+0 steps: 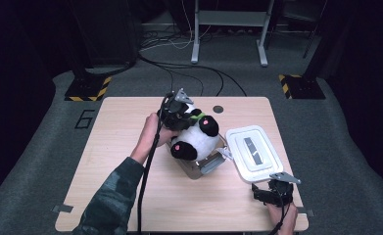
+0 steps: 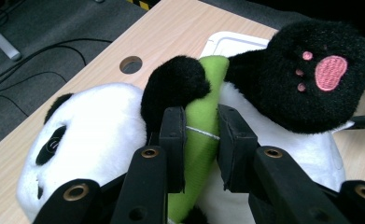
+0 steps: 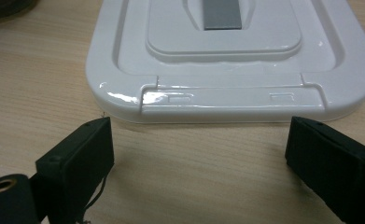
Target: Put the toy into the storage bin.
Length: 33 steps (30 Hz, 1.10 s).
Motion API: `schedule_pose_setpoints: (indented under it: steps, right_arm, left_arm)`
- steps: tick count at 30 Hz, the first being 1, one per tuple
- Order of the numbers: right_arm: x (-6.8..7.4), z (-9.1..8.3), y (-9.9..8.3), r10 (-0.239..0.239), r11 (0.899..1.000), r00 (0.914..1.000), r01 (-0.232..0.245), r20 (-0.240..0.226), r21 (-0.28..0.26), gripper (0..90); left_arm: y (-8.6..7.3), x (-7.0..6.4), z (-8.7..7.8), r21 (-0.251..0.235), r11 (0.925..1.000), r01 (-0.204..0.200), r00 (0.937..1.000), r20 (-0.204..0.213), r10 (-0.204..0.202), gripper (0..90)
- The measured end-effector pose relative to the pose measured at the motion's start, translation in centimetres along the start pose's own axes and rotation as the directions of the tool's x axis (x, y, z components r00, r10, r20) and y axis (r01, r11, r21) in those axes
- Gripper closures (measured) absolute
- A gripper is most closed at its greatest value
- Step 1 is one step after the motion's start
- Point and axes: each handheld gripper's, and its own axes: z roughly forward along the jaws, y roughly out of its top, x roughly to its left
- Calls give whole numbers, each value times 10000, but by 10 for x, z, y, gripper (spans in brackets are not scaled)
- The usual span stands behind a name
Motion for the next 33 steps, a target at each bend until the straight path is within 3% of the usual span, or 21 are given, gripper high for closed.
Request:
schedule_pose_setpoints:
  steps: [9, 18, 20, 21, 25, 33]
  right_arm:
    - [0, 0, 0, 30, 10000, 10000, -30, 6, -12, 72]
    - [0, 0, 0, -30, 10000, 10000, 30, 5, -6, 73]
    - [0, 0, 0, -1, 10000, 10000, 1, 16, -4, 74]
    - [0, 0, 0, -4, 10000, 10000, 4, 18, 0, 74]
    - [0, 0, 0, -18, 10000, 10000, 18, 13, -7, 74]
    - [1, 0, 0, -55, 10000, 10000, 55, 41, 0, 76]
  left_arm:
    - [-2, -6, 17, 163, 9998, -152, 9998, 105, 150, 735]
    - [-6, -7, 26, 169, 9999, 9, 9999, 145, -12, 717]
    - [-6, -7, 27, 216, 9997, 116, 9999, -23, -116, 650]
    - [-6, -6, 26, 278, 9992, 281, 9995, -160, -276, 564]
    - [-9, -4, 22, 484, 9970, 602, 9966, -590, -573, 374]
    - [-24, -2, 23, 496, 9946, 908, 9945, -573, -880, 393]
